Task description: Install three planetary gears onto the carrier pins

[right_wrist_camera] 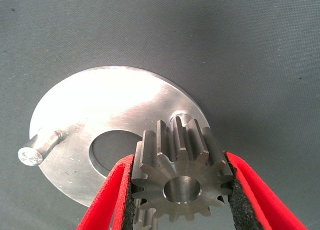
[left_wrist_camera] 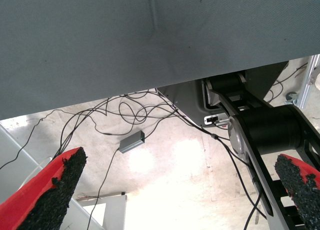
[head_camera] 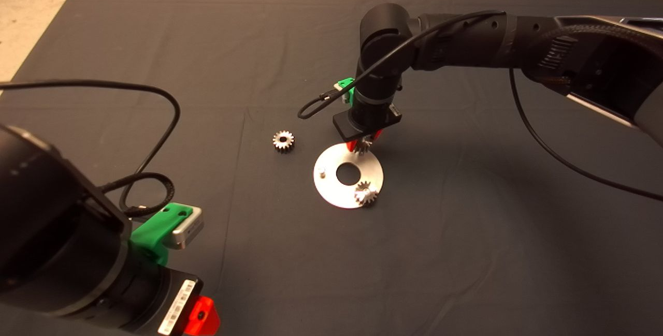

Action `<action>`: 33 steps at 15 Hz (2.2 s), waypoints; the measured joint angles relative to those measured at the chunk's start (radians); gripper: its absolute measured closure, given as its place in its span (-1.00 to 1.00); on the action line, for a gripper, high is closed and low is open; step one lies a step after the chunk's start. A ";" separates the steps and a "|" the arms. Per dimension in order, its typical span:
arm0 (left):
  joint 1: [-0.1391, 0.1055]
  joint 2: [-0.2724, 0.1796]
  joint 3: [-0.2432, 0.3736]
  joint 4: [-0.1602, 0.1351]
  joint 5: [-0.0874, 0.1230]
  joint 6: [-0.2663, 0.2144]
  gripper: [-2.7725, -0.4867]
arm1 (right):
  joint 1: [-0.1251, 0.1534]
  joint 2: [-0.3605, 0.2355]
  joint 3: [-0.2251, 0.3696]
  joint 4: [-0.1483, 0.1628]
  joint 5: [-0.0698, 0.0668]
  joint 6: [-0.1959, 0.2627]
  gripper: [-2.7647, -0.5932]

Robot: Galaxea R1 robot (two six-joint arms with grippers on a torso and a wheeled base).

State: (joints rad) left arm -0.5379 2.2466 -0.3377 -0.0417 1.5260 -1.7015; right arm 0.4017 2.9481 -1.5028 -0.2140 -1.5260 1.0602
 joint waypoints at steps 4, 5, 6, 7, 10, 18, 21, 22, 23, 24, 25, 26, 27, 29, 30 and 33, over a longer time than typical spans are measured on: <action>0.000 0.000 0.000 0.000 0.000 0.000 -0.98 | 0.000 -0.003 0.000 0.000 -0.001 0.000 0.56; 0.000 0.000 0.000 0.000 0.000 0.000 -0.98 | 0.000 -0.003 0.000 0.000 -0.001 0.000 0.56; 0.000 0.000 0.000 0.000 0.000 0.000 -0.98 | 0.000 -0.003 0.000 0.000 -0.001 0.000 0.56; 0.000 0.000 0.000 0.000 0.000 0.000 -0.98 | 0.000 -0.003 0.000 0.000 -0.001 0.000 0.56; 0.000 0.000 0.000 0.000 0.000 0.000 -0.98 | 0.000 -0.004 0.000 0.000 -0.001 0.000 0.56; 0.000 0.000 0.000 0.000 0.000 0.000 -0.98 | -0.001 -0.006 0.000 0.000 -0.001 0.000 0.56; 0.000 0.000 0.000 0.000 0.000 0.000 -0.98 | -0.011 -0.007 0.001 0.000 -0.001 0.000 0.56; 0.000 0.000 0.000 0.000 0.000 0.000 -0.98 | -0.012 -0.007 0.001 0.000 -0.001 0.000 0.56; 0.000 0.000 0.000 0.000 0.000 0.000 -0.98 | -0.012 -0.007 0.001 0.000 -0.001 0.000 0.56; 0.000 0.000 0.000 0.000 0.000 0.000 -0.98 | -0.012 -0.009 0.001 0.000 0.000 0.000 0.56; 0.000 0.000 0.000 0.000 0.000 0.000 -0.98 | -0.014 -0.011 0.001 0.000 -0.001 0.000 0.56; 0.000 0.001 0.000 0.000 0.000 0.000 -0.98 | -0.014 -0.014 0.002 0.000 0.000 0.000 0.56; 0.000 0.000 0.000 0.000 0.000 0.000 -0.98 | -0.014 -0.016 0.002 0.000 0.001 0.000 0.56; 0.000 0.000 0.000 0.000 0.000 0.000 -0.98 | -0.014 -0.018 0.004 0.000 0.002 0.000 0.56; 0.000 0.000 0.000 0.000 0.000 0.000 -0.98 | -0.014 -0.019 0.004 0.000 0.003 0.000 0.56; 0.000 0.000 0.000 0.000 0.000 0.000 -0.98 | -0.014 -0.020 0.006 0.000 0.003 0.000 0.56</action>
State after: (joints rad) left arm -0.5377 2.2470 -0.3377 -0.0421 1.5261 -1.7012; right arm 0.3876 2.9283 -1.4970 -0.2140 -1.5230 1.0602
